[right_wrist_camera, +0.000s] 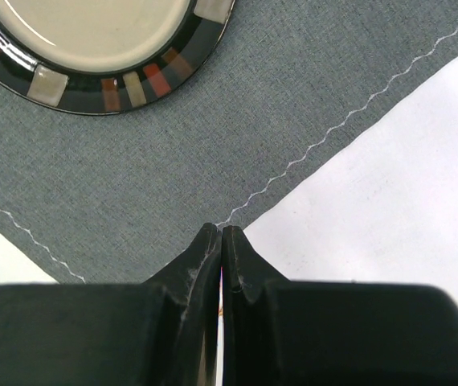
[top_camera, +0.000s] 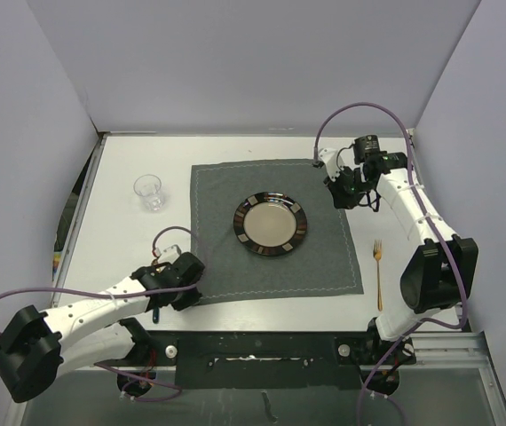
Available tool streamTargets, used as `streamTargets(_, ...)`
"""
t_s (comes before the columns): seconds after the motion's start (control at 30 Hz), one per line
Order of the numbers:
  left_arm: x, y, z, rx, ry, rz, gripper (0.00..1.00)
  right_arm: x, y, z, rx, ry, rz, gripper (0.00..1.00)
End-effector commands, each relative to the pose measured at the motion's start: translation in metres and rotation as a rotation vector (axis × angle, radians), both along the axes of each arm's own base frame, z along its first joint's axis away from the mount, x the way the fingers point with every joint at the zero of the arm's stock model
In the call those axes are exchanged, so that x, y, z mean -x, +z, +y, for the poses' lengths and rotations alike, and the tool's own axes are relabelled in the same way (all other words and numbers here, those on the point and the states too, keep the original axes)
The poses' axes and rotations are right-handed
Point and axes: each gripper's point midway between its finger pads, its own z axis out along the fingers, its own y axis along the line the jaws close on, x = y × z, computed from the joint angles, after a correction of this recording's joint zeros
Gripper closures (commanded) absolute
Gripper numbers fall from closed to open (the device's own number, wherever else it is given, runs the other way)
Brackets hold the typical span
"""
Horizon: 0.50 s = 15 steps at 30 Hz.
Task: Set the dinner table for one person
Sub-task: Adjust the napkin at the center of the board.
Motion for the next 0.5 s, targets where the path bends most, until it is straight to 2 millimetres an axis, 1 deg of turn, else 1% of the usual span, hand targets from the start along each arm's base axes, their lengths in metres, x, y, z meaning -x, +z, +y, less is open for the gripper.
streamTargets(0.0,0.013,-0.004,0.020,-0.042,0.047,0.051,1.00,-0.003,0.015,0.001,-0.002,0.028,-0.074,1.00)
streamTargets(0.17,0.014,-0.006,0.022,-0.040,0.058,0.059,1.00,-0.003,0.019,0.003,-0.013,0.034,-0.080,1.00)
streamTargets(0.3,0.004,-0.004,0.012,-0.011,0.050,0.043,1.00,-0.001,0.025,0.003,-0.015,0.043,-0.086,1.00)
streamTargets(0.4,-0.011,0.011,-0.001,0.007,0.012,-0.003,1.00,0.003,0.024,0.001,0.002,0.052,-0.076,1.00)
streamTargets(0.47,-0.024,0.030,-0.012,0.024,-0.024,-0.049,1.00,0.005,0.018,-0.004,0.033,0.056,-0.070,1.00)
